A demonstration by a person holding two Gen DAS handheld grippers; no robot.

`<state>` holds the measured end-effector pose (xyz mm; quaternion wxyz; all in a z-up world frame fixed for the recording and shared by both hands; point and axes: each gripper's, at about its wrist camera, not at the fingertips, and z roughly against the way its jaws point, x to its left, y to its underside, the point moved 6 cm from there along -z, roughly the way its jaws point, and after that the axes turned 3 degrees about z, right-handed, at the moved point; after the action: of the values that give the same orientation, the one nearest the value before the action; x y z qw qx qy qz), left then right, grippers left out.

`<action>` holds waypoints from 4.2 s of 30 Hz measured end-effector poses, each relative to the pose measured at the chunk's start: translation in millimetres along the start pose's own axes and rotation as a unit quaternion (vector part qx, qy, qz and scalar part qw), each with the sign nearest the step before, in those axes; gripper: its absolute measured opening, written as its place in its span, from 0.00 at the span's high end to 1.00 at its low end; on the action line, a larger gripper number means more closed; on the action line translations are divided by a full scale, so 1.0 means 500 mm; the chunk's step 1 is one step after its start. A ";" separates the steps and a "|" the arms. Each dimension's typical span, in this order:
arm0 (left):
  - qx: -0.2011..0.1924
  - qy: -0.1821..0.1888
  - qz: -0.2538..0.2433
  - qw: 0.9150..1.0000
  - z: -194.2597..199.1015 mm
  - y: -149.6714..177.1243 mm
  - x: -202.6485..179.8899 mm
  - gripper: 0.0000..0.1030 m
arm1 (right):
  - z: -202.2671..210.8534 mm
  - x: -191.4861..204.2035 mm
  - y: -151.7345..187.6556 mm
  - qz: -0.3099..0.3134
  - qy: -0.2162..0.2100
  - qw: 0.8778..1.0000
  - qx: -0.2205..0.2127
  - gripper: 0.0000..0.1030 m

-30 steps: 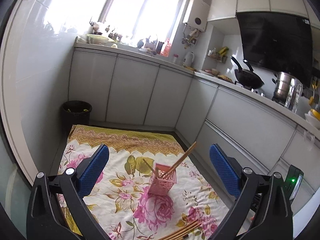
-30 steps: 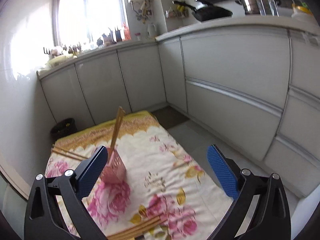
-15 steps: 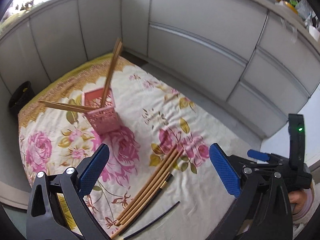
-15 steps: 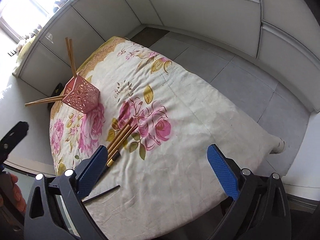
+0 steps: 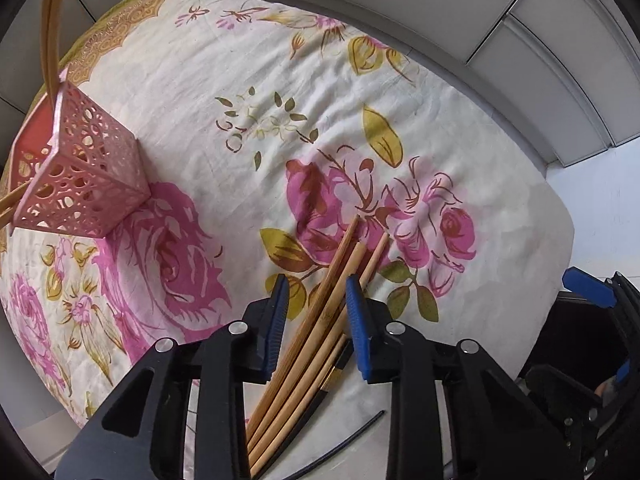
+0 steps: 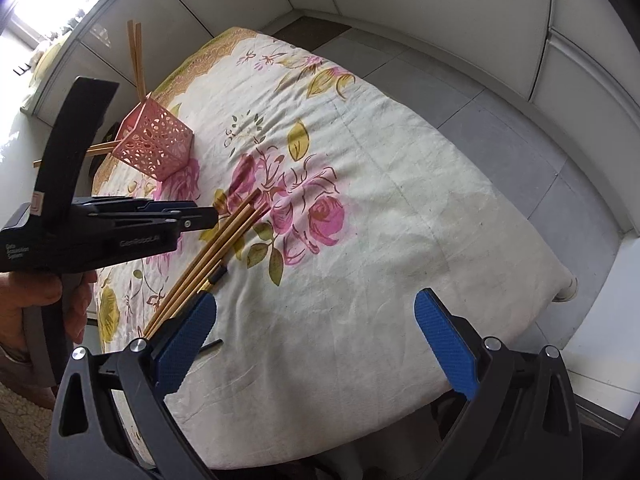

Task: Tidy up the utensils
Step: 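Return both tools to the pile and grasp another chopstick each, then lift the chopstick with the left tool while the right tool regrasps a chopstick, then carry both held chopsticks upright over the pink holder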

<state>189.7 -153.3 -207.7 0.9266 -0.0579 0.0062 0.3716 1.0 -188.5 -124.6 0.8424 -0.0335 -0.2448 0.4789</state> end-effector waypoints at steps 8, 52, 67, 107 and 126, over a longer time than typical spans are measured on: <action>0.012 -0.002 -0.007 1.000 -0.032 0.006 -0.001 0.77 | -0.011 0.004 0.005 -0.003 -0.015 1.000 0.018 0.06; -0.288 -0.009 0.179 0.941 0.316 0.175 0.200 0.95 | -0.212 0.132 -0.099 -0.080 0.057 0.984 0.146 0.79; -0.330 -0.005 0.188 0.925 0.382 0.197 0.203 0.95 | -0.210 0.171 -0.084 0.024 0.124 0.985 0.122 0.97; -0.391 0.008 0.191 0.900 0.465 0.219 0.203 0.95 | -0.289 0.301 -0.150 0.005 0.144 0.984 0.100 0.89; -0.424 0.002 0.188 0.886 0.502 0.226 0.183 0.95 | -0.035 0.242 -0.164 -0.013 -0.116 0.989 -0.095 0.92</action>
<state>170.2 18.7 24.9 0.7266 -0.4436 -0.1388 0.5059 124.5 -129.8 -69.9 0.8074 -0.0544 -0.3863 0.4427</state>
